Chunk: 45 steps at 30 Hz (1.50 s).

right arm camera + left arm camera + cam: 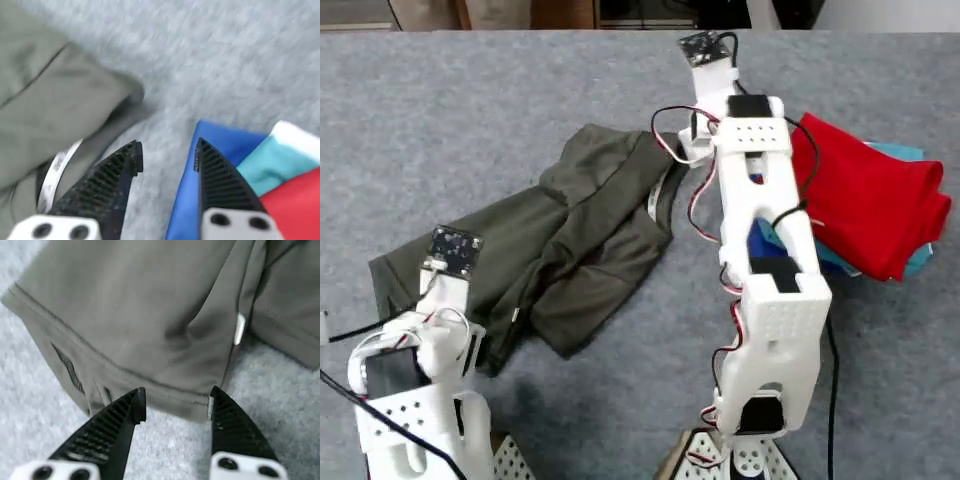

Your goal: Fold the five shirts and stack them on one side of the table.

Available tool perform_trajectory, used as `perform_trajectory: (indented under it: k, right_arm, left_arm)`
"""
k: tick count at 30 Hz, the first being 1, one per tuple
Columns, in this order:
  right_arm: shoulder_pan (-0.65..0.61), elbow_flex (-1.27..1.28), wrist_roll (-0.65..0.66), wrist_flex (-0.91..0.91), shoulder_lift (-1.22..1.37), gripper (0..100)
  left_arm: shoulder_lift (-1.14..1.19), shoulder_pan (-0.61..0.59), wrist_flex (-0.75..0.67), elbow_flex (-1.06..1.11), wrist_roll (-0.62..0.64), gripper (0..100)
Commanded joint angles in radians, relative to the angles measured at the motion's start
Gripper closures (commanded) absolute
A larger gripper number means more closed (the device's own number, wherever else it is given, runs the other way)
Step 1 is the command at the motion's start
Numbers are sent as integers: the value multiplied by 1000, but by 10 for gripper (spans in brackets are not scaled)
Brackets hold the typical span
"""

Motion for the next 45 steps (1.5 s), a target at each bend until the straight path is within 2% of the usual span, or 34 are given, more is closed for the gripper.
perform_trajectory:
  k: [1, 4, 11, 14, 18, 21, 25, 28, 31, 38, 45]
  right_arm:
    - [12, -19, 60, -91, -77, 817]
    - [12, -31, 80, -150, -59, 817]
    - [15, -85, 78, -167, 31, 817]
    - [12, -122, 75, -143, 58, 817]
    - [8, -130, 77, -141, 73, 817]
    - [8, -130, 78, -141, 73, 817]
    - [8, -120, 78, -155, 74, 817]
    - [8, -124, 78, -155, 84, 817]
    - [8, -130, 78, -155, 107, 817]
    - [-5, -130, 78, -155, 114, 817]
    - [-7, -130, 78, -155, 116, 817]
  left_arm:
    - [12, 29, -5, 0, -35, 788]
    - [88, 52, -5, -9, -127, 791]
    - [367, 84, 44, -147, -310, 792]
    - [473, 91, 72, -199, -310, 793]
    - [518, 166, 61, -198, -290, 794]
    - [527, 275, -5, -137, -201, 794]
    - [527, 344, -124, -14, -149, 794]
    - [527, 344, -186, 34, -124, 794]
    - [521, 342, -189, 41, -124, 797]
    - [524, 342, -198, 48, -124, 889]
    - [518, 342, -269, 103, -124, 897]
